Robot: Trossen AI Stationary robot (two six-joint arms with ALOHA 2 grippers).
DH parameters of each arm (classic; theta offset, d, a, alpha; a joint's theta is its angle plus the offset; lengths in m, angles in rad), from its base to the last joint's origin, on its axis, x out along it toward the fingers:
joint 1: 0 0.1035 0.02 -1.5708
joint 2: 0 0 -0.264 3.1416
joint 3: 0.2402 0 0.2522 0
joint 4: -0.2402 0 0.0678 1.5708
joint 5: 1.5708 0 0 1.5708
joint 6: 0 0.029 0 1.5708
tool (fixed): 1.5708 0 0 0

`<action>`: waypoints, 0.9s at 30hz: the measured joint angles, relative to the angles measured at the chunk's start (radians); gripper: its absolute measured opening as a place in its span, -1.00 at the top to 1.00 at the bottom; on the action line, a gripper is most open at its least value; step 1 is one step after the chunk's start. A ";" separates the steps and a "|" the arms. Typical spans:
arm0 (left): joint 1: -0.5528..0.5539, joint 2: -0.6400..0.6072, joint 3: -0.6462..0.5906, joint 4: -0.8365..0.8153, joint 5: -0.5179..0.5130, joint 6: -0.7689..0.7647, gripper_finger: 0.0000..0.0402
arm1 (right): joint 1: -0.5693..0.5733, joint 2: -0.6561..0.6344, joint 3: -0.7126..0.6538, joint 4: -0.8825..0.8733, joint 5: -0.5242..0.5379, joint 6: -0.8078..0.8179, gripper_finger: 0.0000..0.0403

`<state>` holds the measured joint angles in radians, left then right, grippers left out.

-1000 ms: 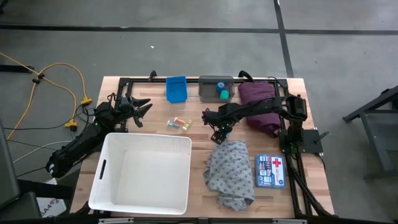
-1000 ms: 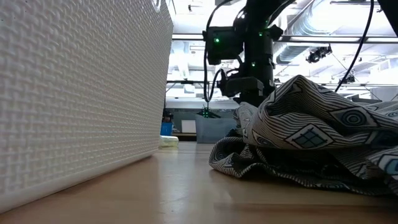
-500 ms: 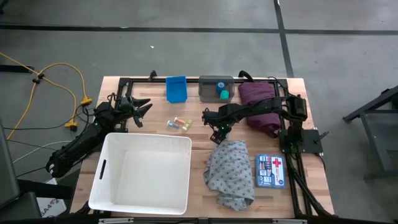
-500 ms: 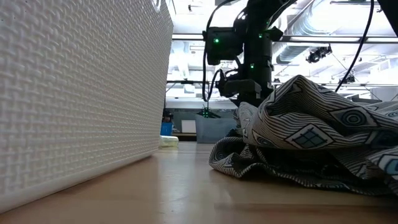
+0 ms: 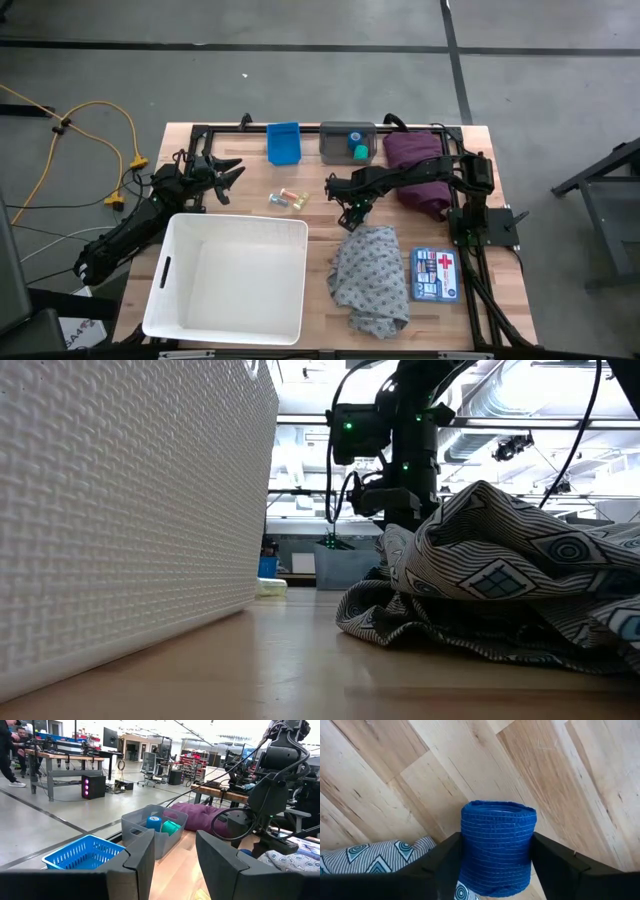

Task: Pick & place medical supplies in basket/bin
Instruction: Put the blue bandage into the black bin

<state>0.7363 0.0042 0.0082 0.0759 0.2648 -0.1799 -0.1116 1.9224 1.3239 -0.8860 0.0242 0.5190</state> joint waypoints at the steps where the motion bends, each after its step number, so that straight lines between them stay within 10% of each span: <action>1: 0.000 0.000 0.000 0.000 0.000 0.000 0.32 | 0.000 0.000 0.000 0.000 0.000 0.000 -0.01; 27: 0.000 0.000 0.000 0.000 0.000 0.000 0.32 | 0.000 0.000 0.001 -0.001 0.000 0.004 0.11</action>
<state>0.7361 0.0044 0.0082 0.0758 0.2649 -0.1799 -0.1112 1.9224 1.3247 -0.8867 0.0242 0.5234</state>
